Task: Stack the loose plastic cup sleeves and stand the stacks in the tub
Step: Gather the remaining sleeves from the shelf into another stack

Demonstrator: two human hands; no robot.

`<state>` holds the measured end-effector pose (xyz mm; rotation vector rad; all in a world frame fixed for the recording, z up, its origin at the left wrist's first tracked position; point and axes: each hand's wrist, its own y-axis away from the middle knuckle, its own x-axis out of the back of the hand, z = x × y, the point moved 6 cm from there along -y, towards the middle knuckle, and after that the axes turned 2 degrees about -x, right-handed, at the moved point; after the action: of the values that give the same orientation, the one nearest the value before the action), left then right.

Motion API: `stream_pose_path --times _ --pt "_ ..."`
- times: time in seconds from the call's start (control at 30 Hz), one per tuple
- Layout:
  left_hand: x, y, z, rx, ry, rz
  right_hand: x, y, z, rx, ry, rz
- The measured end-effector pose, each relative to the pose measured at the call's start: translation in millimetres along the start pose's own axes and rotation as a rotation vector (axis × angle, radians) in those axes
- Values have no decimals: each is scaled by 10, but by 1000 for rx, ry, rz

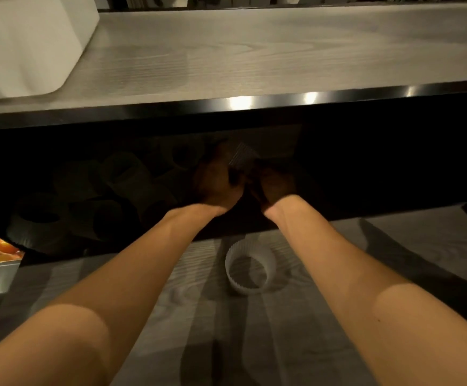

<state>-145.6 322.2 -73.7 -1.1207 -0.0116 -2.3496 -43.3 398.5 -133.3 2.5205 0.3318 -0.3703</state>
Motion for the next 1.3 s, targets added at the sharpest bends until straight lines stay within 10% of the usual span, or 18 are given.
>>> stream_pose_path --times 0.13,0.27,0.47,1.03,1.3 --pt "158 227 137 49 257 122 150 225 -141 143 -133 30" --pt "298 609 73 306 524 76 384 702 -329 347 263 47" --pt "327 1153 -4 169 623 -82 551 1395 -219 449 655 -189" --pt "227 1562 -193 2 389 -245 817 1708 134 318 1099 -223" --pt "223 1313 -530 431 503 -80 722 1283 -10 364 1097 -99"
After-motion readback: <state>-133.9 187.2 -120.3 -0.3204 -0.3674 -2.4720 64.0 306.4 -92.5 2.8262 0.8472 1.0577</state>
